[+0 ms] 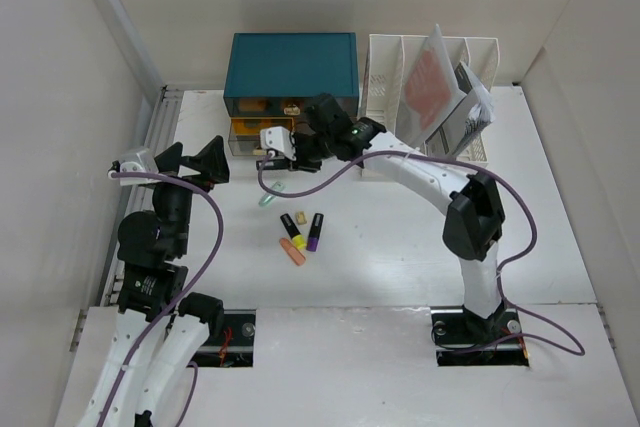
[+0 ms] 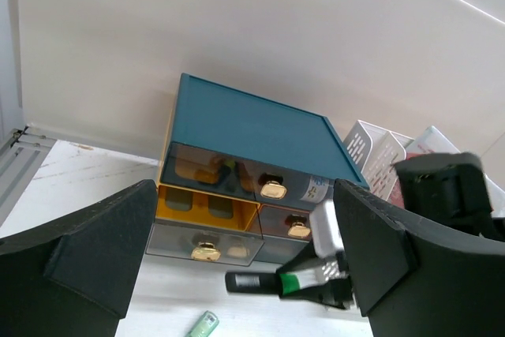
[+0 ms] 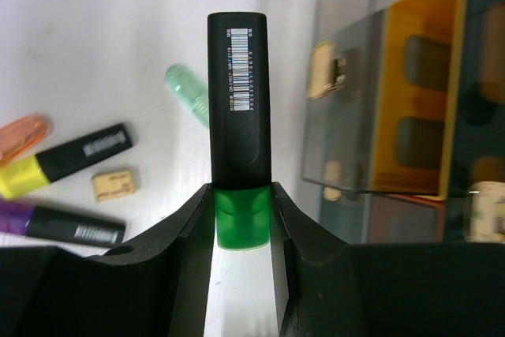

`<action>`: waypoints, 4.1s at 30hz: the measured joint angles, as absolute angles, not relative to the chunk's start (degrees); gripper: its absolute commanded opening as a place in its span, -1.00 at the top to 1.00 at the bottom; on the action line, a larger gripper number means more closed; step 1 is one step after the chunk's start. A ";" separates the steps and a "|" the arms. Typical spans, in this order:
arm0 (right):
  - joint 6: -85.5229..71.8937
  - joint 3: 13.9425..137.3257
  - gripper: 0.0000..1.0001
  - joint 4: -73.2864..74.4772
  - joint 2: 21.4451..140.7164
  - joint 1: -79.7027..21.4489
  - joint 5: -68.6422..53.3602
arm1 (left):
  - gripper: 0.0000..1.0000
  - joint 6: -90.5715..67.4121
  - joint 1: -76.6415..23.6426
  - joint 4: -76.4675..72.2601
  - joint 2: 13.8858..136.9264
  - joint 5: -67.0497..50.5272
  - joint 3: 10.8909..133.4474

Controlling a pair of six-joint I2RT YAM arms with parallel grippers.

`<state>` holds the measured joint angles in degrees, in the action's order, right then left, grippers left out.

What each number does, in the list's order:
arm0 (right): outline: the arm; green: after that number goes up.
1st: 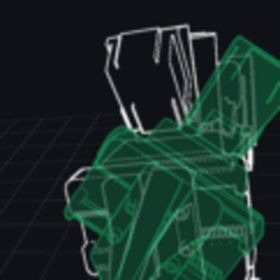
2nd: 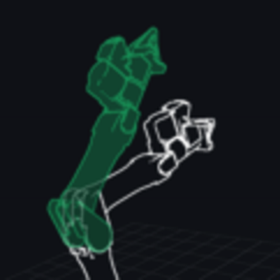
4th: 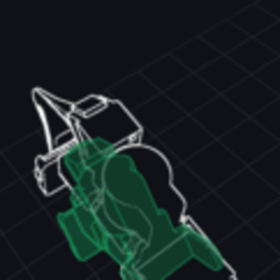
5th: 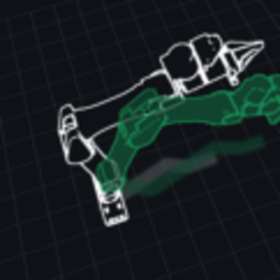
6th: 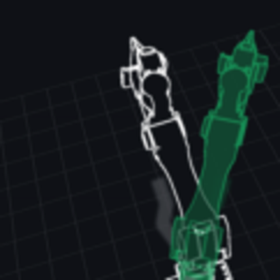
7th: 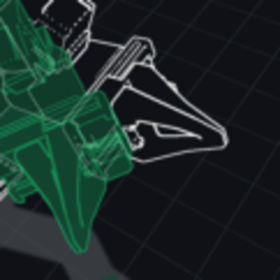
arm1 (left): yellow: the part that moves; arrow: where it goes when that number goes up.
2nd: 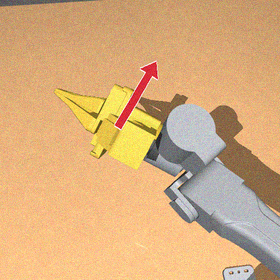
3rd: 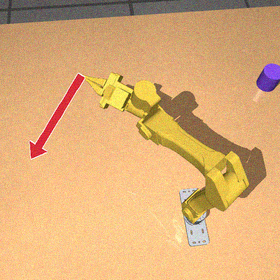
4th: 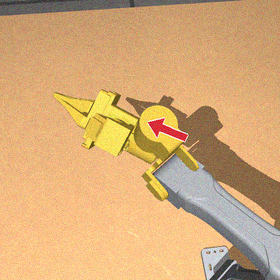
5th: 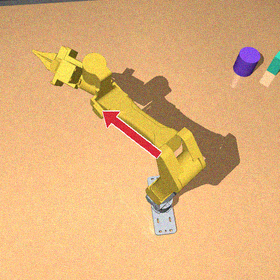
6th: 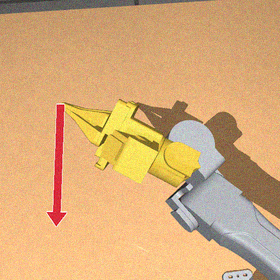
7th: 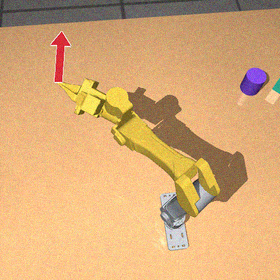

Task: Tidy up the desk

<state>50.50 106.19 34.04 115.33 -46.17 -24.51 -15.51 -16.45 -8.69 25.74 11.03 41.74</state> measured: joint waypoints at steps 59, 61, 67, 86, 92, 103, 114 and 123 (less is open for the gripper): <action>44.42 105.27 0.01 35.03 114.78 -50.98 -34.98 | -0.85 -15.22 -16.45 -8.69 25.76 12.56 41.74; 42.68 100.68 0.01 35.07 115.13 -52.27 -33.76 | -0.85 -15.20 -16.45 -8.69 25.71 12.56 41.74; 32.34 92.68 -0.02 31.64 116.07 -54.59 -27.40 | -0.85 -15.22 -16.45 -8.69 25.45 12.56 41.74; 2.26 88.16 0.00 18.35 121.12 -59.77 -0.25 | -0.85 -15.20 -16.45 -8.69 25.26 12.56 41.74; -2.09 88.14 0.03 17.82 121.12 -60.51 6.17 | -0.85 -15.20 -16.45 -8.69 25.26 12.56 41.74; -4.16 88.14 0.05 17.78 121.38 -60.51 9.17 | -0.85 -15.20 -16.45 -8.69 25.26 12.99 41.74; -5.50 88.33 0.91 17.50 122.34 -60.51 8.19 | -0.85 -15.20 -16.45 -8.69 24.91 13.17 41.74; 9.85 97.23 1.00 22.33 123.74 -60.49 3.79 | -0.85 -15.18 -16.45 -8.69 24.84 13.19 41.74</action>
